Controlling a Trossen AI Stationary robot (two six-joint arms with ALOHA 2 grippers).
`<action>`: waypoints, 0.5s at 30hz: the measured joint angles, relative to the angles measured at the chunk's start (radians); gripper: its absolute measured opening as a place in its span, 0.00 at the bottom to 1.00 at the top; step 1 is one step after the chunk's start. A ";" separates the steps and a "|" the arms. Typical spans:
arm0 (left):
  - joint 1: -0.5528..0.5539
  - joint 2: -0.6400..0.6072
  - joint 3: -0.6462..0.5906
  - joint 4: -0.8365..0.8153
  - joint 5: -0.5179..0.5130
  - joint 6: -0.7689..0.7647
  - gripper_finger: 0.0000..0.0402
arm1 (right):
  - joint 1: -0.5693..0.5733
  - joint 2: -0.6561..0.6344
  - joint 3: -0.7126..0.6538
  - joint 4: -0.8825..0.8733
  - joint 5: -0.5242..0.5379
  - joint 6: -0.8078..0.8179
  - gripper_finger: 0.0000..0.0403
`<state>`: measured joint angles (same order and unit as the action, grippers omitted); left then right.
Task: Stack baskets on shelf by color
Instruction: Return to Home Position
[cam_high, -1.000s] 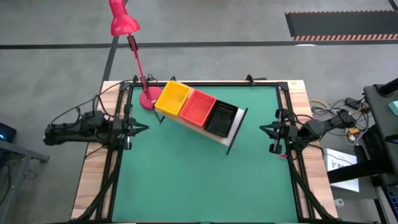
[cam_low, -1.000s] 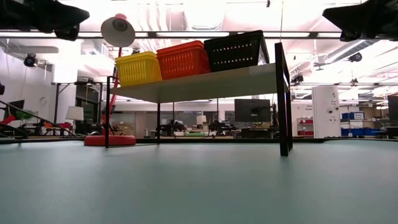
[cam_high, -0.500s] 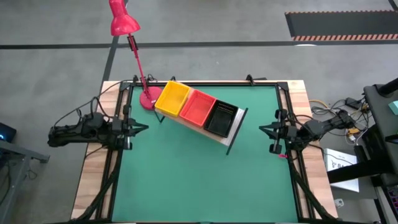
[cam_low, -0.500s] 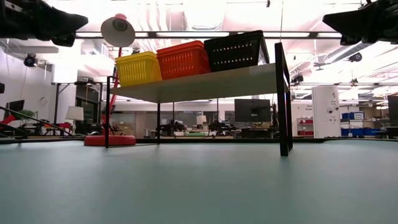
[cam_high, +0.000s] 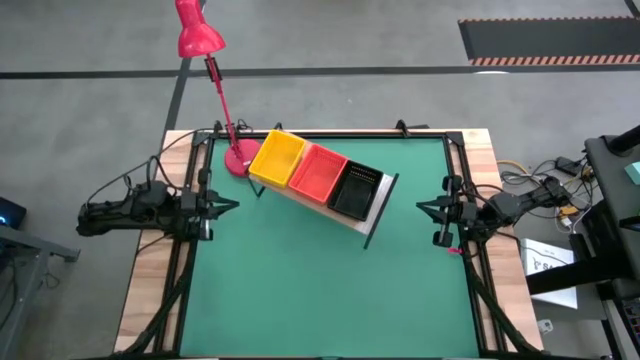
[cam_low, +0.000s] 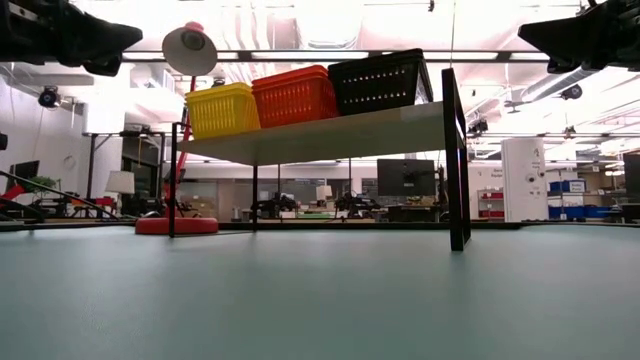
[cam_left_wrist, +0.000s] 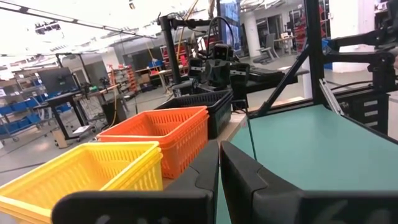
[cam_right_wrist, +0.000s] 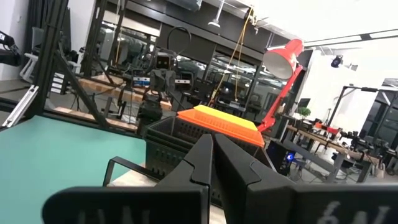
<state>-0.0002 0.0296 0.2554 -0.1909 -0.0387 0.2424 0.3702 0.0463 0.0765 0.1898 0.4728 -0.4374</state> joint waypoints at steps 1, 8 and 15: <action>0.000 0.000 0.000 -0.001 0.000 0.000 0.00 | 0.000 0.000 0.000 0.000 0.000 0.000 0.02; 0.000 -0.001 0.000 0.000 -0.003 0.000 0.00 | 0.000 0.000 0.000 0.000 0.000 0.000 0.02; 0.000 -0.001 0.000 -0.001 -0.024 0.000 0.00 | 0.000 0.000 0.000 -0.001 0.000 0.000 0.02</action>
<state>0.0002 0.0284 0.2550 -0.1916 -0.0624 0.2420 0.3702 0.0463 0.0765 0.1892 0.4729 -0.4374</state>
